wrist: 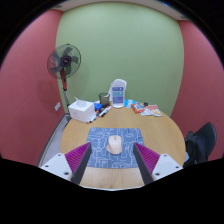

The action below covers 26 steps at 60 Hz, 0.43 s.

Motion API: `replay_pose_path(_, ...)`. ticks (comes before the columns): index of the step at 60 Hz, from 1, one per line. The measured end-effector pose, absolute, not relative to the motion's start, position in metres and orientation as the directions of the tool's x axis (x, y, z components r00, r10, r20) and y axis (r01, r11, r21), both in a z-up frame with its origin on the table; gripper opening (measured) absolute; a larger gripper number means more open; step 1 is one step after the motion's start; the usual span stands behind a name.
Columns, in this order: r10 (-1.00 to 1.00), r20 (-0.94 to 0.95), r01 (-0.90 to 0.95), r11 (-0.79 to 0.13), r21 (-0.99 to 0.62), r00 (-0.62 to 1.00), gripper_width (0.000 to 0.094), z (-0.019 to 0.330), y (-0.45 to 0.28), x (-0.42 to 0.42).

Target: Arrange mouse

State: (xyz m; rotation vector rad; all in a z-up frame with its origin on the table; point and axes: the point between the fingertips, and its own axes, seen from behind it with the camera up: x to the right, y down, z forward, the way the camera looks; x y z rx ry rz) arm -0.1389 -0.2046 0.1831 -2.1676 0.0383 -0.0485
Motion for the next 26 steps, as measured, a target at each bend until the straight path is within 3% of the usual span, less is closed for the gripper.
replay_pose_path(26, -0.048, 0.052, 0.017, -0.549, -0.836, 0.998, 0.0842, 0.217, -0.332, -0.163)
